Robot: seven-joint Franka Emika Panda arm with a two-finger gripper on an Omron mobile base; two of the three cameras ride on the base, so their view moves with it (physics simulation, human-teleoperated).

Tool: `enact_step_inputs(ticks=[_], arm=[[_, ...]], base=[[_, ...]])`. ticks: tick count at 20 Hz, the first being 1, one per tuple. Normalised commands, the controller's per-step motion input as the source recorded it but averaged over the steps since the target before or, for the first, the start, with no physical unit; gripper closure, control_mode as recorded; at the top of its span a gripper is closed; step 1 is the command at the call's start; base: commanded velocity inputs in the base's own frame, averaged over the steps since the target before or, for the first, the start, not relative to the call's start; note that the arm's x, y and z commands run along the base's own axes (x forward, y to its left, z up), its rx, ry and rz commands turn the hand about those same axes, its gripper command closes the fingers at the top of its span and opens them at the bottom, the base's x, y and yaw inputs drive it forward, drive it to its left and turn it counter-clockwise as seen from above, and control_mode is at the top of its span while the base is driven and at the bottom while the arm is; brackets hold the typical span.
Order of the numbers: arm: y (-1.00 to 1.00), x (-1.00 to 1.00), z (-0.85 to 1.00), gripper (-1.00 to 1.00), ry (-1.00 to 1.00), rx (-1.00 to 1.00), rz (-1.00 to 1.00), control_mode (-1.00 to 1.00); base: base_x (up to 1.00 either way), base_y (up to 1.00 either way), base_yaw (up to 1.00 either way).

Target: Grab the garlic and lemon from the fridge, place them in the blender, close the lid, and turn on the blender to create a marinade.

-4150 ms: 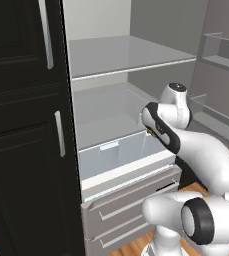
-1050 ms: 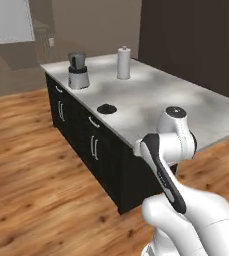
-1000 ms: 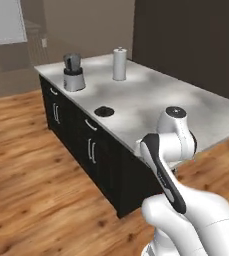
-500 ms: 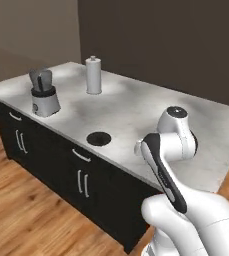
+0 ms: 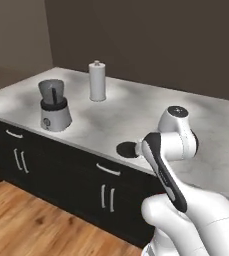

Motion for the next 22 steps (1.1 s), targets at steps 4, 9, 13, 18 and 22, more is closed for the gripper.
enact_step_inputs(ticks=[4, 9, 13, 18, 22], arm=[[0.0, 0.0, 0.0, 1.0, 0.0, 0.0, 0.0, 1.0], [0.0, 0.0, 0.0, 1.0, 0.0, 0.0, 0.0, 1.0], [0.0, 0.0, 0.0, 1.0, 0.0, 0.0, 0.0, 1.0], [0.0, 0.0, 0.0, 1.0, 0.0, 0.0, 0.0, 1.0], [0.0, 0.0, 0.0, 1.0, 0.0, 0.0, 0.0, 1.0]], base=[[0.29, 1.0, -0.38], [0.31, 0.96, -0.37], [0.28, 0.71, -0.33], [0.14, 0.5, -0.41], [0.18, 0.49, -0.39]])
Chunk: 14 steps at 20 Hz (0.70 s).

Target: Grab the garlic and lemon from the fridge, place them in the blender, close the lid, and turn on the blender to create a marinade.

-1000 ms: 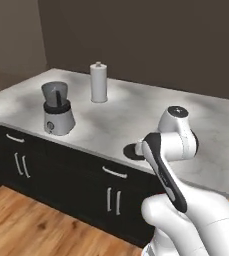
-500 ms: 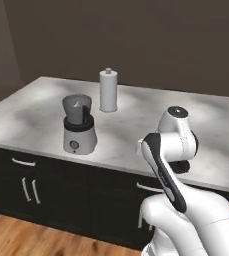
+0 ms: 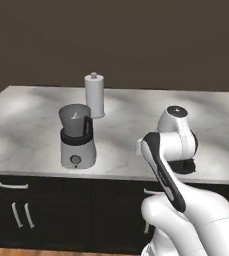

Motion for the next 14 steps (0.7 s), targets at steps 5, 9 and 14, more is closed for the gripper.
enact_step_inputs(ticks=[5, 9, 14], arm=[[0.0, 0.0, 0.0, 1.0, 0.0, 0.0, 0.0, 1.0], [0.0, 0.0, 0.0, 1.0, 0.0, 0.0, 0.0, 1.0], [0.0, 0.0, 0.0, 1.0, 0.0, 0.0, 0.0, 1.0]], base=[[0.32, 0.51, -0.34], [0.32, 0.28, -0.29], [0.38, 0.08, -0.21]])
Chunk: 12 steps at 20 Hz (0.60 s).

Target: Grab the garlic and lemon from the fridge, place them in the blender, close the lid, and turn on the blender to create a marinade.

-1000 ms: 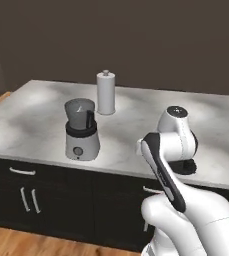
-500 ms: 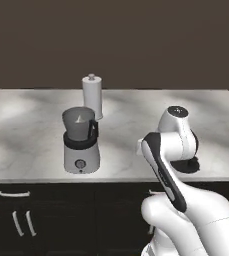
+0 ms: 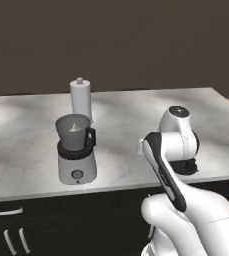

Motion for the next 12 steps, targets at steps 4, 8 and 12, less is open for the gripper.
enact_step_inputs(ticks=[4, 8, 12], arm=[[0.0, 0.0, 0.0, 1.0, 0.0, 0.0, 0.0, 1.0], [0.0, 0.0, 0.0, 1.0, 0.0, 0.0, 0.0, 1.0], [0.0, 0.0, 0.0, 1.0, 0.0, 0.0, 0.0, 1.0]], base=[[0.37, 0.03, -0.18], [0.09, 0.0, -0.04], [0.0, 0.0, 0.0]])
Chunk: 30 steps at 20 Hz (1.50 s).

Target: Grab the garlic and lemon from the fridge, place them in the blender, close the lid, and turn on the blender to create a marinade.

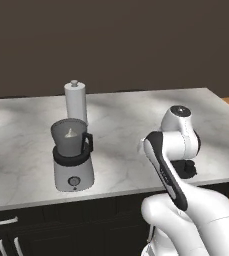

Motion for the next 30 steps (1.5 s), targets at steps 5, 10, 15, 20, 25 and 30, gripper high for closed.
enact_step_inputs(ticks=[5, 10, 15, 20, 25, 30], arm=[[0.09, -0.11, 0.13, 1.0, -0.09, 0.01, 0.02, -1.0], [0.76, 0.17, 0.8, 1.0, -0.13, 0.0, 0.19, -1.0], [1.0, 0.3, 0.7, 1.0, -0.11, 0.0, 0.12, -1.0], [0.83, 0.23, 0.64, 1.0, -0.05, -0.01, 0.07, -1.0], [0.71, 0.24, 0.12, 1.0, 0.0, 0.0, 0.05, -1.0], [0.78, 0.5, 0.04, 1.0, 0.08, 0.0, 0.07, -1.0]], base=[[-0.02, 0.0, 0.0], [0.0, 0.0, 0.0], [0.0, 0.0, 0.0], [0.0, 0.0, 0.0], [0.0, 0.0, 0.0], [0.0, 0.0, 0.0]])
